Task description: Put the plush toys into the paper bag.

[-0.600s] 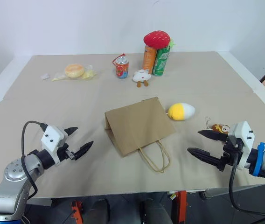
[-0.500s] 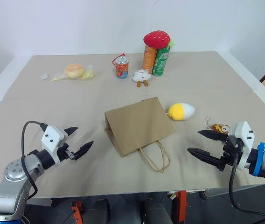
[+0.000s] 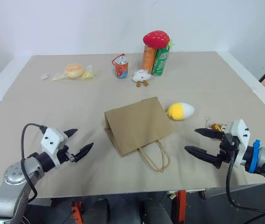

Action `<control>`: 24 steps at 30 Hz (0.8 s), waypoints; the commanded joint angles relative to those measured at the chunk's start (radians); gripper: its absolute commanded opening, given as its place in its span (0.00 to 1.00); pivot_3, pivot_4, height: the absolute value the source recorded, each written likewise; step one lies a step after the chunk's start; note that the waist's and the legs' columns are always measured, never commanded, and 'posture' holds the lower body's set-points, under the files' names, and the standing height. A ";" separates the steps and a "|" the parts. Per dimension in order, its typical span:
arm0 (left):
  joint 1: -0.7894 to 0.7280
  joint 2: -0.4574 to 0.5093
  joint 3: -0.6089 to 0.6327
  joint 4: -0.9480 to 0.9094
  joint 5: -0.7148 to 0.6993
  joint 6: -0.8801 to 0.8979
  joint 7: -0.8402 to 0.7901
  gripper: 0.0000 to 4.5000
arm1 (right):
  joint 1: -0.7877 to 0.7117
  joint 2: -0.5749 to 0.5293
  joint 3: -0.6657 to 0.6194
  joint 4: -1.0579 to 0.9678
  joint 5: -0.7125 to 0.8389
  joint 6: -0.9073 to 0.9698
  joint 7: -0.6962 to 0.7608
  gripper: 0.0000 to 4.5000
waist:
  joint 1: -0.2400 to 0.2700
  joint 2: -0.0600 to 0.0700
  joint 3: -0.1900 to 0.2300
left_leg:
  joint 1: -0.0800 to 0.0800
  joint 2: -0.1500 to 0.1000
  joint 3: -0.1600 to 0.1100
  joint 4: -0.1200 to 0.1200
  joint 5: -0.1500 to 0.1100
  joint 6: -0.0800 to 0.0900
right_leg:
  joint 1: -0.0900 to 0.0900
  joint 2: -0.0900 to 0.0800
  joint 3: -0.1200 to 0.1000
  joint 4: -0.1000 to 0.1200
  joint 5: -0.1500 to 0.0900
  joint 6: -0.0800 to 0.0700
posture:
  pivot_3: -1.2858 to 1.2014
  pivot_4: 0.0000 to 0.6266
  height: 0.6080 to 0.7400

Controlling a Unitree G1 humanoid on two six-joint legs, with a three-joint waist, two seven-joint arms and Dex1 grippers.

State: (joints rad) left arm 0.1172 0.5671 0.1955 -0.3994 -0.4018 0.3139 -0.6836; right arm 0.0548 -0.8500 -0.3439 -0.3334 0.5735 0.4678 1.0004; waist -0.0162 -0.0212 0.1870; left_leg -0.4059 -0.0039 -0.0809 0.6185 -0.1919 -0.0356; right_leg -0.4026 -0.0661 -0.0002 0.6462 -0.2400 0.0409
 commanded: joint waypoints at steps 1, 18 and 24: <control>-0.010 0.003 0.009 -0.032 -0.016 0.003 0.003 1.00 | -0.019 0.000 -0.003 -0.009 0.004 -0.020 0.005 1.00 | 0.000 0.000 0.000 | 0.000 0.000 0.000 0.000 0.000 0.000 | 0.000 0.000 0.000 0.000 0.000 0.000 | 0.52 0.24 1.00; -0.319 0.158 -0.215 -0.128 -0.029 0.007 -0.253 1.00 | -0.152 -0.032 0.144 -0.185 0.108 0.018 0.131 1.00 | -0.001 0.000 0.000 | -0.001 0.002 0.000 0.001 0.000 0.000 | -0.001 0.005 0.004 0.000 0.004 0.004 | 0.52 0.24 1.00; -0.474 0.098 -0.390 0.020 0.025 -0.030 -0.358 1.00 | -0.179 -0.019 0.215 -0.227 0.124 0.030 0.134 1.00 | -0.001 -0.001 0.000 | -0.001 0.002 0.000 0.002 0.000 0.000 | -0.001 0.006 0.004 0.000 0.004 0.005 | 0.52 0.24 1.00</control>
State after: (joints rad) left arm -0.3195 0.6788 -0.1458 -0.4234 -0.3988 0.3147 -0.9978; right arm -0.1057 -0.8648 -0.1328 -0.5234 0.6738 0.4978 1.1183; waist -0.0172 -0.0219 0.1874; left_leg -0.4070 -0.0022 -0.0805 0.6212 -0.1919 -0.0356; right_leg -0.4032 -0.0604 0.0045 0.6462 -0.2356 0.0455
